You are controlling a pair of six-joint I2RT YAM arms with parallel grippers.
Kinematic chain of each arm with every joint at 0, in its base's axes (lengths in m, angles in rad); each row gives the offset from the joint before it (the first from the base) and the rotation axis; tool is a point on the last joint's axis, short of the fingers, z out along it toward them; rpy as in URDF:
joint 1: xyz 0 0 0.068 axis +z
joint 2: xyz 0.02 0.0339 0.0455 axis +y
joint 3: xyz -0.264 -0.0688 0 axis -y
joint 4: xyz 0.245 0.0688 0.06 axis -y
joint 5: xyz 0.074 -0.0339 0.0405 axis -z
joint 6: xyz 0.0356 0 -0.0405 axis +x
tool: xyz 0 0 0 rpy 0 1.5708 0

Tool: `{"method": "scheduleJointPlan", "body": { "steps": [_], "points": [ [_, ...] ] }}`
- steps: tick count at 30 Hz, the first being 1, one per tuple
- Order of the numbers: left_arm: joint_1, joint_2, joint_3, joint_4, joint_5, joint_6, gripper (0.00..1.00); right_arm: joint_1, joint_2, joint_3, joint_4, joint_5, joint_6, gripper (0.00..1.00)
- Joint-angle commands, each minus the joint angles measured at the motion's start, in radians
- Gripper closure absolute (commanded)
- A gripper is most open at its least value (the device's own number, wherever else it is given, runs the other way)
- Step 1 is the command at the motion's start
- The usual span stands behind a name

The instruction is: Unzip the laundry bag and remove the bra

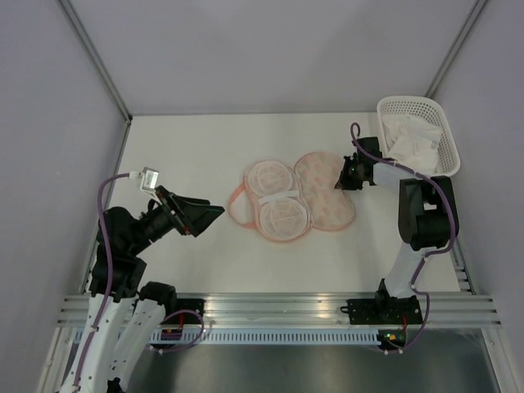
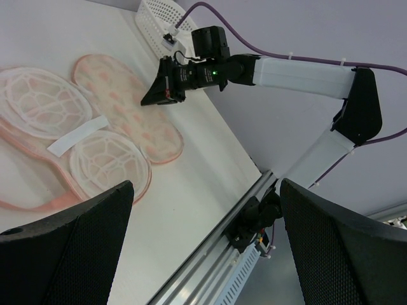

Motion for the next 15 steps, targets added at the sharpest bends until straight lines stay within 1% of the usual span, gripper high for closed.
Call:
{"method": "scheduleJointPlan", "body": {
  "steps": [1, 2, 3, 5, 6, 7, 9, 11, 15],
  "points": [
    [0.005, -0.019, -0.009, -0.003, -0.021, 0.042, 0.00, -0.002, -0.073, 0.008, -0.023, 0.057, -0.004, 1.00],
    [0.005, -0.019, -0.008, -0.008, -0.021, 0.043, 0.00, -0.002, -0.084, 0.020, -0.032, 0.083, -0.004, 0.99],
    [0.005, -0.023, -0.008, -0.008, -0.021, 0.043, 0.00, -0.002, -0.104, 0.026, -0.041, 0.093, -0.004, 0.95],
    [0.005, -0.025, -0.008, -0.011, -0.023, 0.046, 0.00, -0.002, -0.119, 0.049, -0.070, 0.119, -0.009, 0.91],
    [0.005, -0.026, -0.008, -0.011, -0.024, 0.048, 0.00, -0.001, -0.129, 0.054, -0.076, 0.120, -0.012, 0.73],
    [0.005, -0.026, -0.008, -0.013, -0.024, 0.049, 0.00, -0.002, -0.129, 0.060, -0.095, 0.126, -0.013, 0.64],
    [0.005, -0.028, -0.008, -0.013, -0.027, 0.049, 0.01, -0.002, -0.114, 0.078, -0.116, 0.134, -0.016, 0.52],
    [0.005, -0.030, -0.009, -0.014, -0.027, 0.048, 0.01, 0.001, -0.091, 0.094, -0.162, 0.165, -0.012, 0.46],
    [0.005, -0.036, -0.009, -0.020, -0.027, 0.048, 0.00, 0.033, -0.096, 0.098, -0.251, 0.362, 0.013, 0.43]
  ]
}}
